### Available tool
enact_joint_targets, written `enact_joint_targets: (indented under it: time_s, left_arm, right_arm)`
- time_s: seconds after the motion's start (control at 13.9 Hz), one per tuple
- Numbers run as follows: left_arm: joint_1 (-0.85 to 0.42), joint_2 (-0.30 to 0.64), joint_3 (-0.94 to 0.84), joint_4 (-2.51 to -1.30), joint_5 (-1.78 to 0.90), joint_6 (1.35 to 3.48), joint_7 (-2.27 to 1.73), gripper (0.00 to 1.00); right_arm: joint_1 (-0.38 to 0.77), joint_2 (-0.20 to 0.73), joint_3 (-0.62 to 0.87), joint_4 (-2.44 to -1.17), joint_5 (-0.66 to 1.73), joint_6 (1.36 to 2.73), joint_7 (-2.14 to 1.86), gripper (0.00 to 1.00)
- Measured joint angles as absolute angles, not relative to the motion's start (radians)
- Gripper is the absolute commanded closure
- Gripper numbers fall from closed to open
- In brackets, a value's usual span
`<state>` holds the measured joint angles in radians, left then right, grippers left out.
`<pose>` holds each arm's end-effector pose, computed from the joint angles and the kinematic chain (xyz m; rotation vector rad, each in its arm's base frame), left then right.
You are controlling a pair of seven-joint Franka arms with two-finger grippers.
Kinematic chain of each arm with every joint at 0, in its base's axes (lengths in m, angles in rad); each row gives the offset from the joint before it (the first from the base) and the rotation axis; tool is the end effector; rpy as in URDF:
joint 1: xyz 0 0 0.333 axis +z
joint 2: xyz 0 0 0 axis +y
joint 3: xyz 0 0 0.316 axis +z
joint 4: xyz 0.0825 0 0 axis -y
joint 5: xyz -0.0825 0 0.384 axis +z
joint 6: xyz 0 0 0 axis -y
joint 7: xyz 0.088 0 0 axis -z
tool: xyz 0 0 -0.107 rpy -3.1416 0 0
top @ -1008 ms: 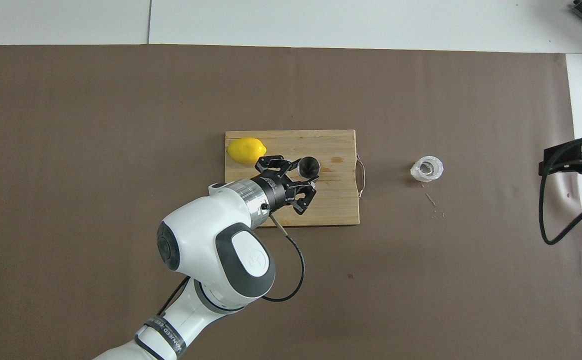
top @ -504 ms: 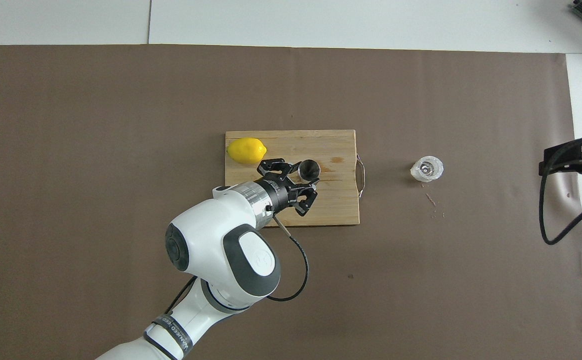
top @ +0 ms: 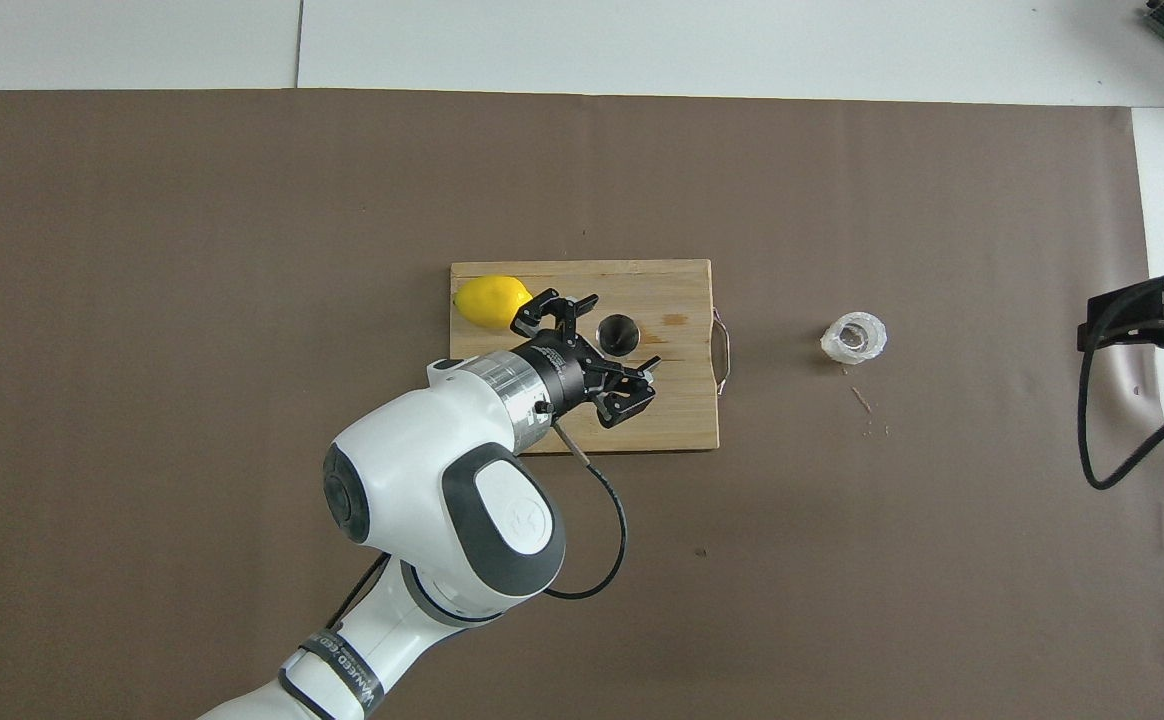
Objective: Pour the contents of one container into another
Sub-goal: 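Carry the metal cup onto the cutting board and set it down, then release the cup and retract the left gripper while the right gripper advances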
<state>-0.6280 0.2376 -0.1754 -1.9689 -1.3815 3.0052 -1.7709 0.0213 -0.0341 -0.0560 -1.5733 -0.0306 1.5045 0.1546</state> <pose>0.4824 -0.3891 0.3992 0.9290 2.0936 -0.6277 0.5367 -0.0226 0.6362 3.0963 -0.2962 -0.0513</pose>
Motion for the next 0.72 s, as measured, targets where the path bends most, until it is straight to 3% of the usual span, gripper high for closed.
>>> enact_joint_targets:
  time_s: [0.22,0.43,0.72]
  left_arm:
    - [-0.61,0.183,-0.162,-1.969,-1.341,2.927,-1.77,0.0]
    - [-0.503,0.17,-0.152,-1.918,-1.074,2.687,-1.772,0.0]
    - [-0.396,0.189,-0.149,-1.758,-0.594,2.461,-1.761,0.0]
  right_arm:
    - [0.021,-0.034,-0.056,-1.573,-0.031,1.504,0.155,0.0]
    - [0.023,-0.034,-0.056,-1.573,-0.031,1.504,0.155,0.0]
    - [0.036,-0.034,-0.053,-1.577,-0.026,1.504,0.148,0.0]
